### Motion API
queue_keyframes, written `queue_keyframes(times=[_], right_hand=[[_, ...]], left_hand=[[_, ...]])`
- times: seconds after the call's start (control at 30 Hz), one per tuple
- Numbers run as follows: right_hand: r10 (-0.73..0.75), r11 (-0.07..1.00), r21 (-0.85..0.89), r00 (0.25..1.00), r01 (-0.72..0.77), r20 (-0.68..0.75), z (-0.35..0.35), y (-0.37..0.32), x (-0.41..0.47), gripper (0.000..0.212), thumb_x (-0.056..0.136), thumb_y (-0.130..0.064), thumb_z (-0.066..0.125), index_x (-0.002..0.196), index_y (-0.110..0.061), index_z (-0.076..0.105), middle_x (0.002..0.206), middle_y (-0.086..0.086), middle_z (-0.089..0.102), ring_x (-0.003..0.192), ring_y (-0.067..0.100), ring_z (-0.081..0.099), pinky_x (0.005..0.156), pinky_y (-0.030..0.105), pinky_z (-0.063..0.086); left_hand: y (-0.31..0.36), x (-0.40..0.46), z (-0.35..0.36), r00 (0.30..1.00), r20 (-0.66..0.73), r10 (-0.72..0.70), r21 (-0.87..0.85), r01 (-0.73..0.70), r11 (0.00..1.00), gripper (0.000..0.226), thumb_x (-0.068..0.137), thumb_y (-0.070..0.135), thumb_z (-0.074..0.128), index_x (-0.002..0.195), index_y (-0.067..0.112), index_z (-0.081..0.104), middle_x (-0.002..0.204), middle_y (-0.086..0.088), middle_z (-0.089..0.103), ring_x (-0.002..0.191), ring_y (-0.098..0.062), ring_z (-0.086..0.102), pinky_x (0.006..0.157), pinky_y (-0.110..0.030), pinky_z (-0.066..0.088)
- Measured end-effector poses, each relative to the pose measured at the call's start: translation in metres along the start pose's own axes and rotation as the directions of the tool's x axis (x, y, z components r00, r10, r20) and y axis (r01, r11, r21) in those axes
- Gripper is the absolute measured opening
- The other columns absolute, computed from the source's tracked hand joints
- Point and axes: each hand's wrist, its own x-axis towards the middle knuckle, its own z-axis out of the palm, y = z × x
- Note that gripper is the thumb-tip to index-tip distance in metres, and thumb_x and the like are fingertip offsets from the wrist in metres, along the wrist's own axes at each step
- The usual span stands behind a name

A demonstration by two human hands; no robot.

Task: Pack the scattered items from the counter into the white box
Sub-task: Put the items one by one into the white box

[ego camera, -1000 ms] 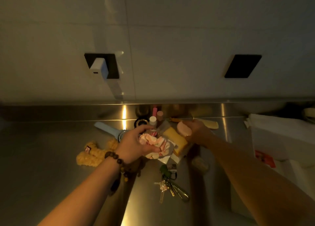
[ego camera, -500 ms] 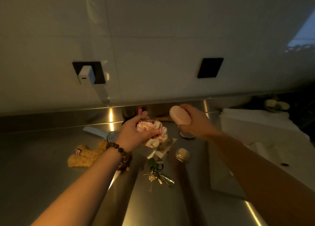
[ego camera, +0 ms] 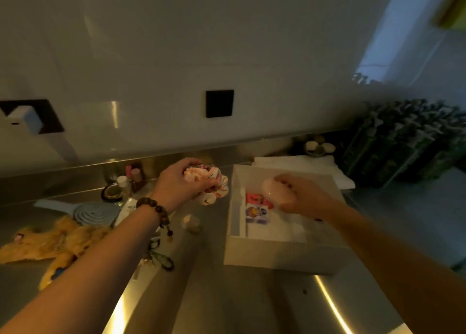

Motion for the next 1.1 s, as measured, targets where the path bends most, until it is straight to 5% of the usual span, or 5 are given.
queue_keyframes(times=[0.3,0.7,0.8,0.9,1.1], right_hand=[[-0.260,0.913,-0.175,0.858,0.367,0.444,0.067,0.063,0.040,0.079,0.074,-0.043,0.072,0.141,-0.036,0.030,0.145,-0.001,0.039,0.129,0.021,0.037,0.103,0.036,0.031],[-0.397,0.763,-0.317,0.795,0.564,0.459,0.085,0.057,0.045,0.072,0.079,-0.048,0.067,0.138,-0.018,0.039,0.139,0.006,0.040,0.124,0.023,0.038,0.096,0.036,0.041],[-0.463,0.860,-0.082,0.837,0.504,0.292,0.060,0.042,0.048,0.048,0.083,-0.039,0.066,0.127,-0.022,0.056,0.136,0.000,0.047,0.125,0.015,0.042,0.099,0.030,0.040],[-0.231,0.908,0.360,0.973,0.213,0.008,0.016,0.015,0.053,0.016,0.092,-0.039,0.054,0.097,-0.028,0.065,0.098,-0.006,0.066,0.091,0.010,0.063,0.075,0.029,0.053],[-0.275,0.604,0.797,0.943,0.018,0.188,-0.025,-0.011,0.052,0.035,0.091,-0.042,0.053,0.116,-0.019,0.064,0.109,0.006,0.069,0.103,0.023,0.065,0.088,0.039,0.052]], left_hand=[[0.014,-0.003,0.043,0.981,-0.147,-0.125,-0.001,0.126,0.992,0.058,0.065,0.037,0.079,0.117,0.024,0.058,0.110,0.003,0.060,0.092,-0.007,0.059,0.064,-0.018,0.050],[0.030,-0.006,0.061,0.984,-0.138,-0.111,-0.028,0.108,0.994,0.061,0.057,0.048,0.077,0.112,0.031,0.059,0.103,0.012,0.061,0.090,-0.003,0.061,0.066,-0.015,0.052],[0.041,-0.002,0.067,0.995,-0.082,-0.063,-0.018,0.061,0.998,0.067,0.054,0.050,0.075,0.115,0.032,0.056,0.102,0.020,0.055,0.088,0.002,0.058,0.059,-0.008,0.048],[0.050,0.003,0.068,1.000,0.019,-0.014,-0.024,0.015,1.000,0.068,0.055,0.044,0.078,0.118,0.031,0.056,0.108,0.019,0.054,0.094,0.000,0.057,0.063,-0.011,0.051],[0.071,0.014,0.081,0.968,0.224,0.115,-0.013,-0.116,0.993,0.059,0.062,0.026,0.083,0.111,0.043,0.055,0.111,0.010,0.060,0.099,-0.004,0.059,0.081,-0.026,0.054]])
